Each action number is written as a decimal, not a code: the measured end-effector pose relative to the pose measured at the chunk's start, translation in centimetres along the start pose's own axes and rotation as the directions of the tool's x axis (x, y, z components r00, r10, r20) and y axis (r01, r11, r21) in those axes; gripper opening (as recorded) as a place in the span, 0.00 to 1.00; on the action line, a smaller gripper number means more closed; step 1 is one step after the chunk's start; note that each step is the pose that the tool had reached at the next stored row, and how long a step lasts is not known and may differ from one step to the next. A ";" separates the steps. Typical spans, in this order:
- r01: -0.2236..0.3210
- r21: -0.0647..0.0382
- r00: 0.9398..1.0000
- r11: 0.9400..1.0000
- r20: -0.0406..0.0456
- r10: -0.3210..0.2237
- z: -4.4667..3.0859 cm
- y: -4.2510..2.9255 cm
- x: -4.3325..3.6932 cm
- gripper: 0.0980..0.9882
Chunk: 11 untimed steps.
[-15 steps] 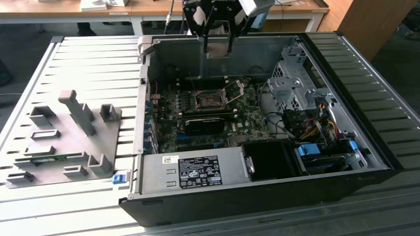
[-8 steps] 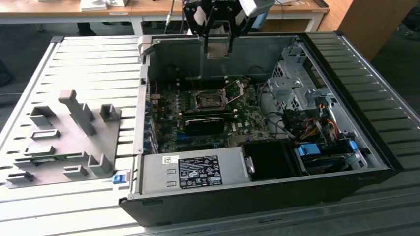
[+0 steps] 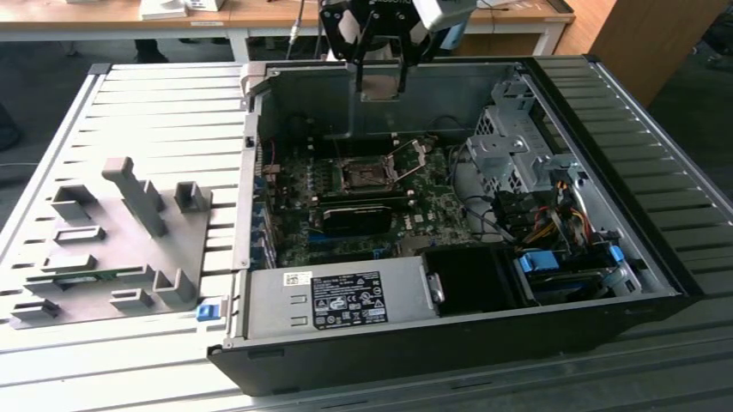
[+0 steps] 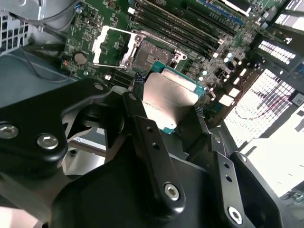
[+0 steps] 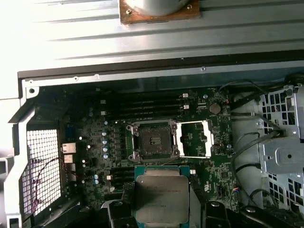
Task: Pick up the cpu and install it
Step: 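Place the cpu into insertion slot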
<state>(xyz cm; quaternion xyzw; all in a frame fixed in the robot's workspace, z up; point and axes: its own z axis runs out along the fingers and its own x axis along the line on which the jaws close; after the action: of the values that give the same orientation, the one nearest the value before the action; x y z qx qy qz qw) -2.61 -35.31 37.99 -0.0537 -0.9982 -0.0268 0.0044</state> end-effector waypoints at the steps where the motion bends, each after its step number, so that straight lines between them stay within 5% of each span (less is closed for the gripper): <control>1: -0.011 0.000 1.000 1.000 0.001 0.011 0.00 0.00 0.00 0.50; 11: -0.105 -0.001 0.995 0.995 0.005 0.105 0.04 0.01 0.00 0.50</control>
<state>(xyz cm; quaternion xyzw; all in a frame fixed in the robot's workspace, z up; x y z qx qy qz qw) -2.61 -35.31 37.95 -0.1060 -0.9940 -0.0269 0.0031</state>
